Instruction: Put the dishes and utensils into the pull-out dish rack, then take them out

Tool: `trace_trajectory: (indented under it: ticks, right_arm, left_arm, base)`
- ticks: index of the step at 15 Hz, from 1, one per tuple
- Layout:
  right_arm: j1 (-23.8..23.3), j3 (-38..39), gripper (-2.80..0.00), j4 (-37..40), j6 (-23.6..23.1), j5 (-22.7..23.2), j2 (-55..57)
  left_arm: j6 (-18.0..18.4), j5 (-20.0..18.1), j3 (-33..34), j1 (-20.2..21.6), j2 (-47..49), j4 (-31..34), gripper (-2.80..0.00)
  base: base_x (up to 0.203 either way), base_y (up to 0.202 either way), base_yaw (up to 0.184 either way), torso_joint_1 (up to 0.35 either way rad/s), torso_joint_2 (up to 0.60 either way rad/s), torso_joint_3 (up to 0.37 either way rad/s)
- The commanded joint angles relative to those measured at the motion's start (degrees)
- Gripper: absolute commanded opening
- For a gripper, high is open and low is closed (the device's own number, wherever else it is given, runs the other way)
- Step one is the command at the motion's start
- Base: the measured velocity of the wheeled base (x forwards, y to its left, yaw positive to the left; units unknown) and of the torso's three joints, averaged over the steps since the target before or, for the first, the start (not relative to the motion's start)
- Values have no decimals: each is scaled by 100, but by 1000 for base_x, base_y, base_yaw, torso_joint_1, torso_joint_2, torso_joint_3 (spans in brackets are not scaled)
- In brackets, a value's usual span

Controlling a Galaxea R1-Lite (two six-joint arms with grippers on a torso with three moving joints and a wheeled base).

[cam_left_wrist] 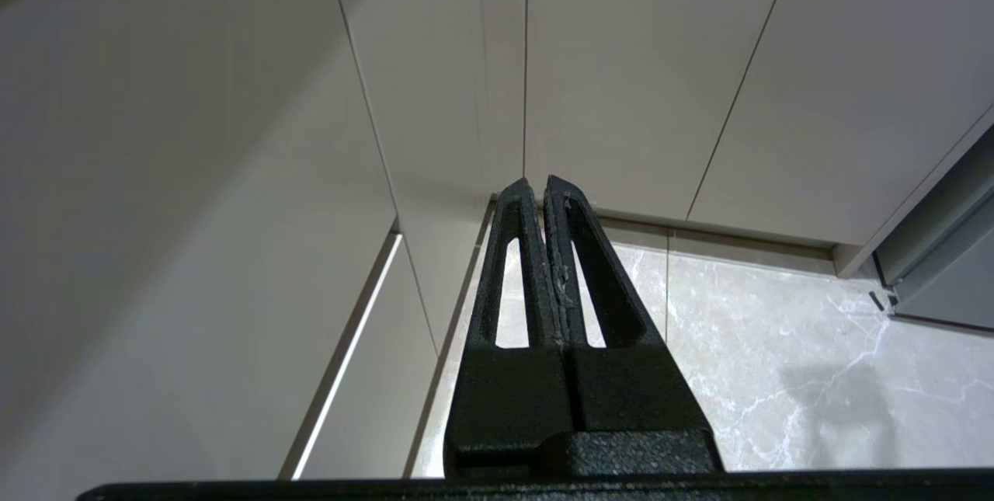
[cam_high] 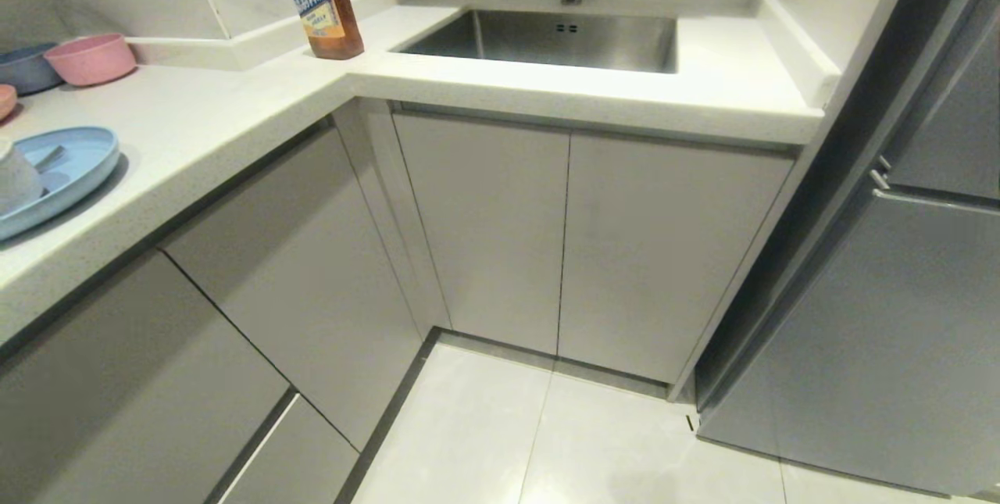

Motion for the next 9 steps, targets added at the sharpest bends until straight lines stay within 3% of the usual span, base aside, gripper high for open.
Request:
trace_trajectory:
  ticks: [1,9]
  right_arm:
    - [0,0,-280,-1,2,2,5]
    - [0,0,-280,-1,2,-5,5]
  left_arm:
    - [-1,-2,97,0,15,3,-280]
    - [-19,-2,97,-6,7,3,-280]
  base:
    - [0,0,0,4,2,155]
    - [0,0,0,2,2,200]
